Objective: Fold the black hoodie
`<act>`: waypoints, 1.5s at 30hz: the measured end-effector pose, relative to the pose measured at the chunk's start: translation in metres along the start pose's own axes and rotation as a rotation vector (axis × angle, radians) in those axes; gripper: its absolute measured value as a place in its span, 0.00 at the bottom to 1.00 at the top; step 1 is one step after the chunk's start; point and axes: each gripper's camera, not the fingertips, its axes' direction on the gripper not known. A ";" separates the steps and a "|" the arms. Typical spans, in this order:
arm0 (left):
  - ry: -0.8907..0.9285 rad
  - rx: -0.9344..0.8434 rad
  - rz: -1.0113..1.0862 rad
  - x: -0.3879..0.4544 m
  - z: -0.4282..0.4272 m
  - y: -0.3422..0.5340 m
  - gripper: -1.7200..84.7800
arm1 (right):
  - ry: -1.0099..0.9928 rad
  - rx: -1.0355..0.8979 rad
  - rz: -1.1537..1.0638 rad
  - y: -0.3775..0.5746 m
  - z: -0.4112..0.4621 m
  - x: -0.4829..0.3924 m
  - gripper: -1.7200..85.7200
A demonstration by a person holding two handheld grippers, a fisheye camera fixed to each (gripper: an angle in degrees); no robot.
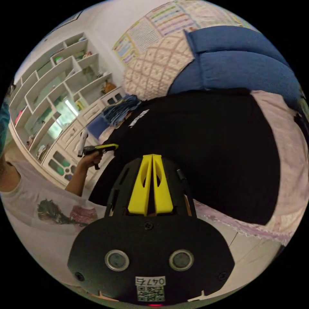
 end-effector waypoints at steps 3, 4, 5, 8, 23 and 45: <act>0.002 -0.001 0.001 0.016 -0.012 -0.003 0.01 | 0.152 -0.113 -0.101 -0.045 0.023 -0.043 0.01; 0.001 -0.001 0.003 0.020 -0.014 -0.003 0.01 | 0.198 -0.129 -0.124 -0.053 0.026 -0.051 0.01; 0.001 -0.002 0.007 0.027 -0.019 -0.005 0.01 | 0.291 -0.153 -0.163 -0.068 0.029 -0.065 0.01; 0.005 -0.002 0.009 0.045 -0.032 -0.009 0.01 | 0.460 -0.170 -0.215 -0.101 0.028 -0.090 0.01; -0.007 -0.003 0.025 0.155 -0.117 -0.049 0.01 | 0.570 -0.096 -0.073 -0.223 -0.005 -0.097 0.03; 0.078 0.218 -0.047 0.284 -0.345 -0.231 0.01 | 0.556 -0.052 0.010 -0.341 -0.003 -0.042 0.02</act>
